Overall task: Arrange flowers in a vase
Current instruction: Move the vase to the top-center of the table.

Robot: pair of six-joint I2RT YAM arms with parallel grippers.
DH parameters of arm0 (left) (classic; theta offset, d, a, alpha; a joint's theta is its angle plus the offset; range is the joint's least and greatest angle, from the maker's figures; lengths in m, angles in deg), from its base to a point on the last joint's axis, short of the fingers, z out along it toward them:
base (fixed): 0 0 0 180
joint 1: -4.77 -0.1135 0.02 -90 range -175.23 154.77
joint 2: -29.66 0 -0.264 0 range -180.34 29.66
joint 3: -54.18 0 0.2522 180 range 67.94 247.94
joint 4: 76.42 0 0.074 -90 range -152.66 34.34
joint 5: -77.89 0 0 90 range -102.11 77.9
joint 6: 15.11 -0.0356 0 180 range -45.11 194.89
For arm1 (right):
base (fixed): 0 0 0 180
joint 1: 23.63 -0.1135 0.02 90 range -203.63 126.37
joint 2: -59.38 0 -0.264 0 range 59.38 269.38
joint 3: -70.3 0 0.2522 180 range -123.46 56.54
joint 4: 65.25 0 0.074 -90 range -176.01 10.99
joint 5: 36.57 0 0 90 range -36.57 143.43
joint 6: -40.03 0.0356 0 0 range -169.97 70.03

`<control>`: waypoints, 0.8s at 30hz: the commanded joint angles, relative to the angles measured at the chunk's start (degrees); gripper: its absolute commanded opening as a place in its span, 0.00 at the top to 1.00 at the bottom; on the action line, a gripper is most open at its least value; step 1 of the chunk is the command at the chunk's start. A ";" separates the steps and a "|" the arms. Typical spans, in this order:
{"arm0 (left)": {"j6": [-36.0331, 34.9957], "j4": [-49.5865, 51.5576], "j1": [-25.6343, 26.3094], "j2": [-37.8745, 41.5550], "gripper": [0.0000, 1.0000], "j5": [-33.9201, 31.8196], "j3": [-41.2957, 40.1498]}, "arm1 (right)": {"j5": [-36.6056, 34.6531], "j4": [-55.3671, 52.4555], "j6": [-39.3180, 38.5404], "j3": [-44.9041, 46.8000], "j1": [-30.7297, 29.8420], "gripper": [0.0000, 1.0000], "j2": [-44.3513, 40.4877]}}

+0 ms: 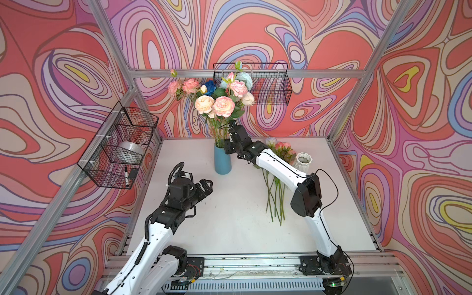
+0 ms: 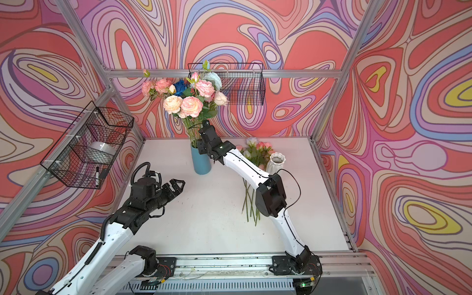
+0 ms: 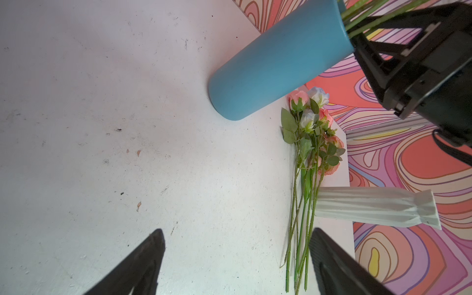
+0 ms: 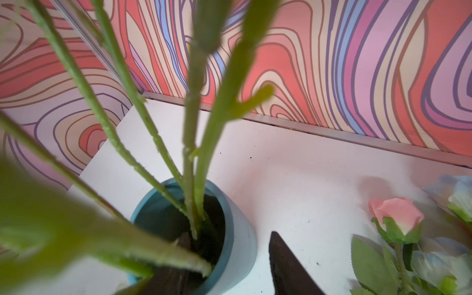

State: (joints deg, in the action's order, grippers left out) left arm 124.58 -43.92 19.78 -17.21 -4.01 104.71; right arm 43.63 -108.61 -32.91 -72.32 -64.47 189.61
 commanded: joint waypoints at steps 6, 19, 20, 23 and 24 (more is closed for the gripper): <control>-0.23 2.52 0.06 0.99 0.07 -0.73 2.38 | 0.54 0.31 2.41 2.86 -0.03 0.41 -6.38; -0.03 2.72 0.11 0.80 0.07 -0.72 2.96 | 0.14 6.82 6.57 33.34 -1.90 0.39 -26.28; -0.20 2.67 0.10 0.82 0.07 -0.63 2.89 | 0.04 6.80 6.94 35.68 -2.21 0.39 -28.25; -0.21 2.40 0.09 0.91 0.07 -0.19 2.51 | -0.59 6.70 8.56 43.05 -3.33 0.38 -35.66; -0.21 2.16 0.08 0.91 0.07 -0.02 2.28 | -0.70 6.50 9.32 45.34 -3.45 0.37 -37.72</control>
State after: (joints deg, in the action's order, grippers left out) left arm 124.58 -42.61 19.78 -16.82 -4.18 105.89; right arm 43.80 -103.47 -26.02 -30.83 -67.18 157.77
